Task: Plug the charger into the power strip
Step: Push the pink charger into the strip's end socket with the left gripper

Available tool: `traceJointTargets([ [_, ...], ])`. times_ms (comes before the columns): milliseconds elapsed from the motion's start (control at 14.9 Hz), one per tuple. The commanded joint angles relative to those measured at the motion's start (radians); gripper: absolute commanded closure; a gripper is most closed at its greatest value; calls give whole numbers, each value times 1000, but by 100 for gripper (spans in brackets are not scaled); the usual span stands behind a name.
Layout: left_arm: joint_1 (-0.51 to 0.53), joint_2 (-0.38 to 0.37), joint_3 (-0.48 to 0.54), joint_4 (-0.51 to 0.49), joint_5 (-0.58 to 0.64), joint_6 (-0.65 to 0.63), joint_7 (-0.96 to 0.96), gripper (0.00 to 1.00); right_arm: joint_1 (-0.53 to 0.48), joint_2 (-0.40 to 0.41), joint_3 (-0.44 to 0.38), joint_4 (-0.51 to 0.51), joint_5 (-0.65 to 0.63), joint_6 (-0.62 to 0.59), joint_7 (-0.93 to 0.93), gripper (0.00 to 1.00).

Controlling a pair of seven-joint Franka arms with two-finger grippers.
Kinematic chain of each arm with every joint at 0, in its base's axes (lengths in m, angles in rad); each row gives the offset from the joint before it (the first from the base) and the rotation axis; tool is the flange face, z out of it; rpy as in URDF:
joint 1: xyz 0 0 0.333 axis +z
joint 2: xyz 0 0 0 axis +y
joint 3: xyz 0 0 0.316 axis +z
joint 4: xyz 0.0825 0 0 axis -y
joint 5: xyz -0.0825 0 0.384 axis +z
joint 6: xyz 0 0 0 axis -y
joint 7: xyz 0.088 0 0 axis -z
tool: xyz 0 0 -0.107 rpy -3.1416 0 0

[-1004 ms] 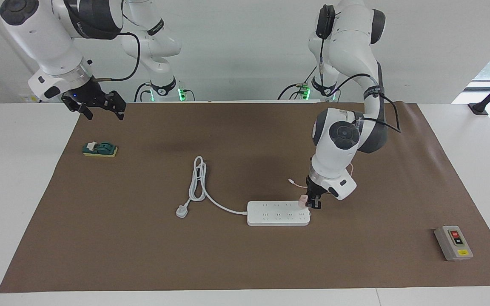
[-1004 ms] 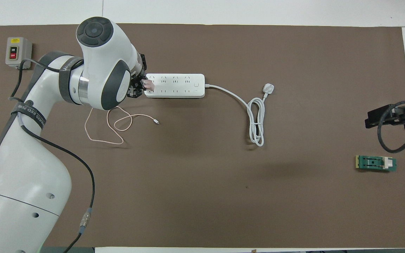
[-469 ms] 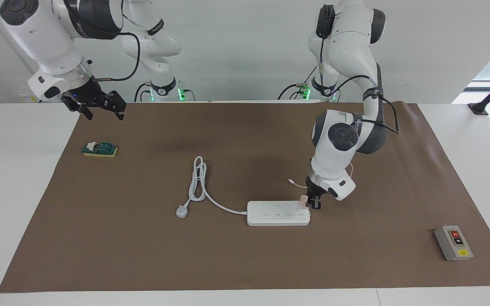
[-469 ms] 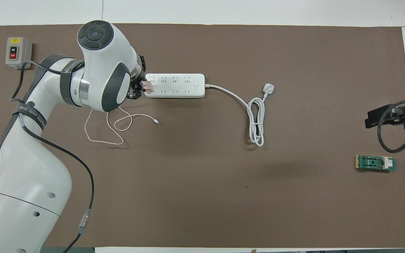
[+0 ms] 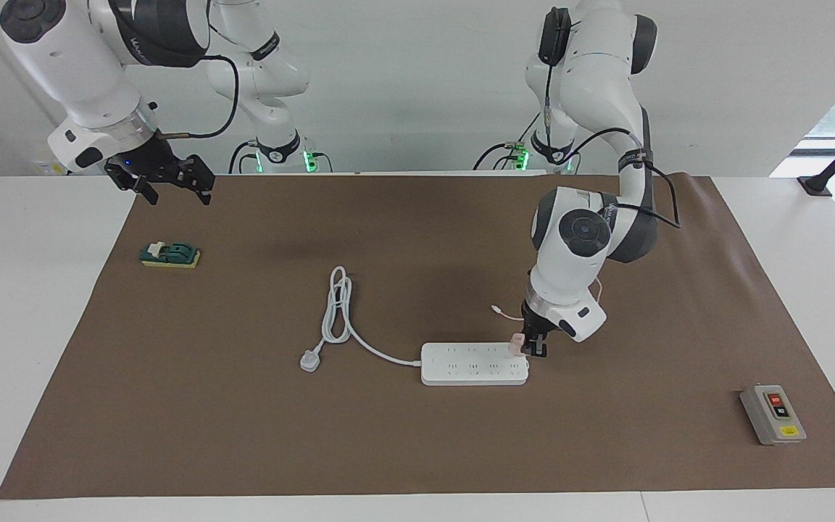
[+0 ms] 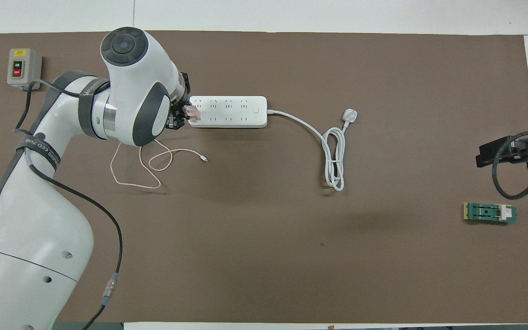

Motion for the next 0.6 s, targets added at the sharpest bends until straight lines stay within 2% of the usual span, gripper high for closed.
traceJointTargets([
  [0, -24, -21, 13, -41, 19, -2, -22, 100, -9, -18, 7, -14, -13, -2, 13, 0],
  [535, -35, -22, 11, -45, 17, -1, -31, 100, -9, -18, 7, -14, -13, -2, 13, 0],
])
